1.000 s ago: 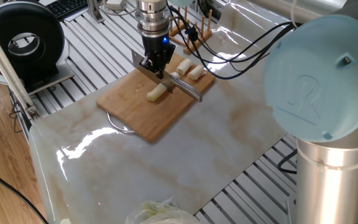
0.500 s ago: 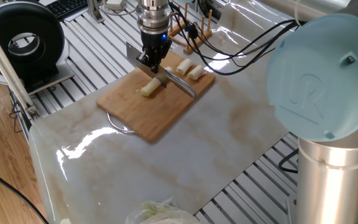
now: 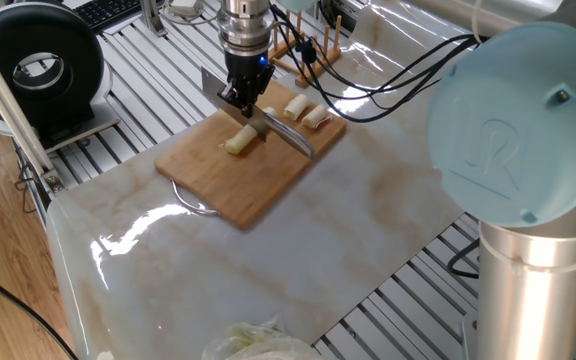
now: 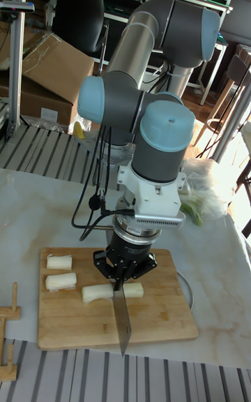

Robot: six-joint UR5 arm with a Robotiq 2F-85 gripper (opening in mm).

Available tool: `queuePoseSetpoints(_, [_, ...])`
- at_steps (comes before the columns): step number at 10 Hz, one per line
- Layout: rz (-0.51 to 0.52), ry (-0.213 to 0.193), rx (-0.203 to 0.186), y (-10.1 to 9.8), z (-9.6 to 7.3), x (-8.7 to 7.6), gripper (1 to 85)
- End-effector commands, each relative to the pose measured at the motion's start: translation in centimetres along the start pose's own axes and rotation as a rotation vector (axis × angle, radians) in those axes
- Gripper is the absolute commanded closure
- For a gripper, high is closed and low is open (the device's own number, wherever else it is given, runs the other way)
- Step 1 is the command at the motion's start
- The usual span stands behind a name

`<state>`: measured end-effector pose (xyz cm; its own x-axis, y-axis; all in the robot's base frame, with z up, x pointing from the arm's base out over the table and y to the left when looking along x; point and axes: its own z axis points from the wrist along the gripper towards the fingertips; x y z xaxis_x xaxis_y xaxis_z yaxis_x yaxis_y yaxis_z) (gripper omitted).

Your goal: Chop the scallions

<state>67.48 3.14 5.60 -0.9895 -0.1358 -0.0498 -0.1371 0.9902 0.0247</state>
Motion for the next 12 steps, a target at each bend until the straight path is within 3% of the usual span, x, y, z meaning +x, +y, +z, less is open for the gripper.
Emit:
queuePoseSetpoints(1, [-0.003,0.007,-0.026,0.1,-0.5,-0.3,84.3])
queuePoseSetpoints(6, [0.005,0.039,-0.021,-0.1,-1.6,0.0,84.3])
queuePoseSetpoints(9, [-0.003,0.026,0.007,-0.3,0.4,0.6,84.3])
queuePoseSetpoints(10, [-0.015,0.037,-0.001,-0.4,0.8,1.2,84.3])
queuePoseSetpoints(12, [-0.026,0.123,0.001,-0.2,0.0,3.0,84.3])
